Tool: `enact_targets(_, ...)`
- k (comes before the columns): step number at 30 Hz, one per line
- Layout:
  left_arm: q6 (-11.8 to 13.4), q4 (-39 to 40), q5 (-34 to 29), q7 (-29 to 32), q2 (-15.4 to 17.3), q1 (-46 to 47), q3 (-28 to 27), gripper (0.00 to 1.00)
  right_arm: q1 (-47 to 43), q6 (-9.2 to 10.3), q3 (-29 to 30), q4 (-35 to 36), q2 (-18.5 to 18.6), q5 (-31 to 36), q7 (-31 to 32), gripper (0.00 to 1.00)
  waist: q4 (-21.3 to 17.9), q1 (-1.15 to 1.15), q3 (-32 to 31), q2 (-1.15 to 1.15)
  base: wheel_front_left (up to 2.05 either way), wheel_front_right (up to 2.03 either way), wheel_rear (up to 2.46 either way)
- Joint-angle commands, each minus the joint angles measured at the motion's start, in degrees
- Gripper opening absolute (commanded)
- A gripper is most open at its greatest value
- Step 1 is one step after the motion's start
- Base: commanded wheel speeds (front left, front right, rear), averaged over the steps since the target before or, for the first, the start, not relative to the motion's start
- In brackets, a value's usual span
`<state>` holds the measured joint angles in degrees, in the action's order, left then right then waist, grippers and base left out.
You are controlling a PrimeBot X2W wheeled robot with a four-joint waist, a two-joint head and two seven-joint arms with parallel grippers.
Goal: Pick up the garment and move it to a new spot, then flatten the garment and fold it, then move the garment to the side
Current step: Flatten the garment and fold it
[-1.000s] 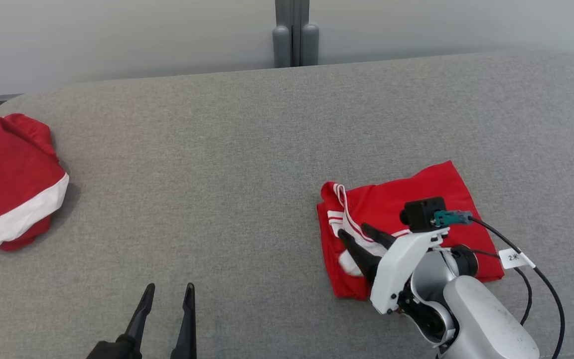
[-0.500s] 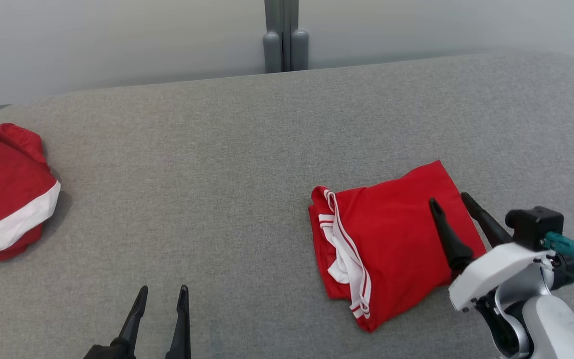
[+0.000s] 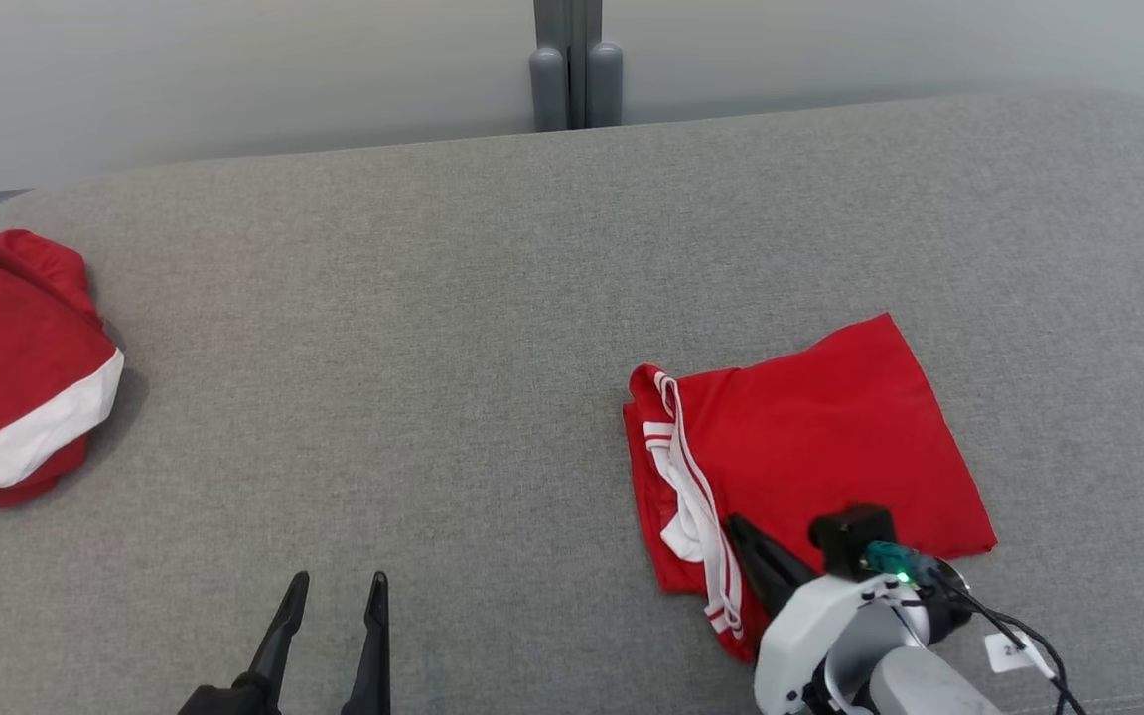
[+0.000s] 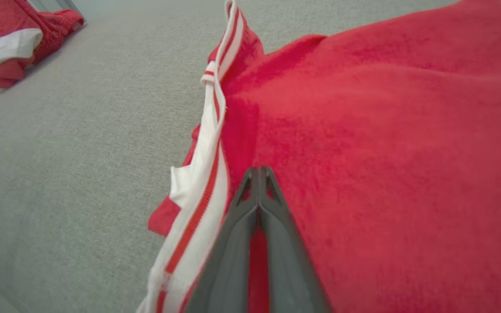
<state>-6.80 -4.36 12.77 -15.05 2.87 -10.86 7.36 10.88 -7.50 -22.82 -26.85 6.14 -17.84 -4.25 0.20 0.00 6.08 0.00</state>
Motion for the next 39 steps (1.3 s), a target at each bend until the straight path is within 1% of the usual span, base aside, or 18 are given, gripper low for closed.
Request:
enact_targets(1, -0.2, -0.3, -0.3, -0.2, 0.1, 0.8, 0.0, 1.0, 1.5, 0.03, -1.3, -1.9, -0.7, 0.1, -0.6, 0.0, 0.4, 0.0, -0.1, 0.0, 0.0, 0.0, 0.0)
enact_targets(4, -0.2, -0.4, -0.4, -0.2, 0.1, 1.0, -0.1, 1.0, 4.4, 0.03, -4.6, -6.3, -2.1, -1.0, -0.5, 0.0, 1.1, 0.0, -0.2, 0.0, 0.0, 0.0, 0.0)
enact_targets(8, -0.2, -0.7, -0.5, -0.2, 0.1, 1.0, -0.6, 1.0, 7.1, 0.04, -7.8, -11.4, -2.9, -1.9, -0.8, 0.0, 1.5, 0.0, -0.6, 0.0, 0.0, 0.0, 0.0)
enact_targets(10, -0.3, -0.9, -0.4, -0.2, 0.1, 0.8, -0.9, 1.0, 8.3, 0.04, -9.5, -12.8, -3.1, -2.5, -1.8, 0.0, 1.5, 0.0, -1.0, 0.0, 0.0, 0.0, 0.0)
enact_targets(13, -0.3, -0.6, -0.3, -0.2, 0.1, 0.6, -1.5, 1.0, 9.1, 0.04, -11.4, -12.6, -3.2, -4.7, -4.6, 0.0, 1.1, 0.0, -2.0, 0.0, 0.0, 0.0, 0.0)
enact_targets(15, -0.2, -0.4, -0.2, -0.2, 0.1, 0.5, -2.1, 1.0, 9.7, 0.04, -11.1, -12.5, -3.1, -4.1, -6.9, 0.0, 0.6, 0.0, -2.7, 0.0, 0.0, 0.0, 0.0)
enact_targets(18, 0.1, -0.2, -0.3, -0.2, 0.1, -0.3, -2.9, 1.0, 9.1, 0.04, -8.5, -11.3, -3.1, -2.4, -9.3, 0.0, -0.3, 0.0, -4.3, 0.0, 0.0, 0.0, 0.0)
enact_targets(19, 0.1, -0.2, -0.3, -0.2, 0.1, -0.6, -3.1, 1.0, 8.6, 0.04, -7.2, -10.5, -2.9, -1.5, -9.9, 0.03, -0.6, 0.0, -4.8, 0.0, 0.0, 0.0, 0.0)
enact_targets(21, 0.1, -0.3, -0.4, -0.2, 0.1, -1.2, -3.7, 1.0, 6.8, 0.05, -3.1, -7.6, -1.7, 0.9, -10.6, 0.78, -1.2, 0.0, -5.8, 0.0, 0.0, 0.0, 0.0)
enact_targets(22, 0.1, -0.2, -0.4, -0.2, 0.1, -1.4, -4.1, 1.0, 5.8, 0.05, -1.2, -5.5, -1.1, 2.5, -10.8, 1.0, -1.5, 0.0, -6.1, 0.0, 0.0, 0.0, 0.0)
enact_targets(25, 0.2, 0.0, 0.0, -0.2, 0.1, -2.0, -5.1, 1.0, 2.8, 0.04, 2.9, 0.7, -0.7, 3.1, -10.9, 1.0, -2.6, 0.0, -6.7, 0.0, 0.0, 0.0, 0.0)
enact_targets(27, 0.1, 0.1, -0.4, -0.2, 0.1, -2.4, -5.4, 1.0, 0.4, 0.04, 5.1, 4.7, 1.9, 5.5, -11.0, 1.0, -3.1, 0.0, -7.0, 0.0, 0.0, 0.0, 0.0)
enact_targets(28, 0.0, 0.0, -0.6, -0.2, 0.1, -2.6, -5.6, 1.0, -1.5, 0.06, 7.1, 7.0, 2.4, 5.4, -11.0, 1.0, -3.2, 0.0, -7.3, 0.0, 0.0, 0.0, 0.0)
enact_targets(30, -0.1, -0.3, -0.6, -0.1, 0.1, -2.9, -6.0, 1.0, -4.3, 0.03, 9.0, 9.4, 3.9, 6.7, -10.9, 1.0, -3.3, 0.0, -7.9, 0.0, 0.0, 0.0, 0.0)
enact_targets(32, -0.1, -0.3, -0.3, -0.2, 0.1, -3.3, -6.6, 1.0, -6.6, 0.05, 11.1, 10.9, 3.6, 4.8, -10.9, 1.0, -3.5, 0.0, -8.5, 0.0, 0.0, 0.0, 0.0)
enact_targets(34, -0.1, -0.4, -0.2, -0.2, 0.1, -3.7, -6.7, 1.0, -8.9, 0.02, 11.3, 11.1, 4.9, 4.7, -10.9, 1.0, -3.6, 0.0, -8.8, 0.0, 0.0, 0.0, 0.0)
enact_targets(39, 0.2, -0.4, 0.1, -0.2, 0.1, -4.4, -6.3, 1.0, -11.9, 0.06, 12.5, 10.6, 5.2, 2.8, -11.0, 1.0, -3.3, 0.0, -9.2, 0.0, 0.0, 0.0, 0.0)
